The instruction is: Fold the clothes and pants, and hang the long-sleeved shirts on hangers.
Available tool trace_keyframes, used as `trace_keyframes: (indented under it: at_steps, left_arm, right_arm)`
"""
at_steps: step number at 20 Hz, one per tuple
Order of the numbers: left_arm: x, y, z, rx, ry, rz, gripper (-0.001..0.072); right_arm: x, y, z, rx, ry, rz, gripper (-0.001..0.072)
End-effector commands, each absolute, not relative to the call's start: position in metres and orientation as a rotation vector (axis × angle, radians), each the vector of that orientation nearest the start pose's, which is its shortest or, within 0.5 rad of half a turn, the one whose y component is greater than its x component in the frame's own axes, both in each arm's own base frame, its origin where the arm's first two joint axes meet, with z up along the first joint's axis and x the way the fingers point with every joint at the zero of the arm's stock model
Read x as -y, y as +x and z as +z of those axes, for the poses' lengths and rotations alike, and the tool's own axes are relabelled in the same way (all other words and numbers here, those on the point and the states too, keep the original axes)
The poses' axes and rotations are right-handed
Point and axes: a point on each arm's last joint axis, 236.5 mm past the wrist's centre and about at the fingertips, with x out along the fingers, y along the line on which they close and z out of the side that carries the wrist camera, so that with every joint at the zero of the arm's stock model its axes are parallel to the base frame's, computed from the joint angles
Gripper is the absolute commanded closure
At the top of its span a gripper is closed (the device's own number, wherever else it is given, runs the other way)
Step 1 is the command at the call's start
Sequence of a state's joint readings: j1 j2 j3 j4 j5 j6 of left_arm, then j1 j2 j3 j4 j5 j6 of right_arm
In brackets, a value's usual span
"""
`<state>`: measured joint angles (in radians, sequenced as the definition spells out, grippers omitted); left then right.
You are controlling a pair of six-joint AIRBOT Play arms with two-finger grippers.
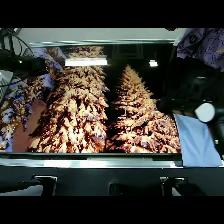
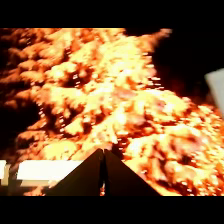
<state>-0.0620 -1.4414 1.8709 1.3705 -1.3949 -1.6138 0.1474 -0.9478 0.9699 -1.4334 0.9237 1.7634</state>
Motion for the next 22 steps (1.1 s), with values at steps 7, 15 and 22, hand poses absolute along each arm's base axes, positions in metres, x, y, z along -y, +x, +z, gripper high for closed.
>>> trace_keyframes:
  at_steps: [7, 15, 22]
  left_arm:
    - [0.076, 0.431, 0.159, -0.981, 0.03, -0.197, 0.0692]
    - [0.076, 0.428, 0.154, -1.004, 0.025, -0.194, 0.0689]
    - [0.076, 0.428, 0.154, -1.004, 0.025, -0.194, 0.0688]
  right_arm:
    - [-0.19, 0.349, 0.072, -0.921, 0.041, 0.395, 0.0678]
    - [-0.19, 0.348, 0.071, -0.922, 0.039, 0.394, 0.0678]
    - [-0.19, 0.348, 0.071, -0.922, 0.039, 0.394, 0.0678]
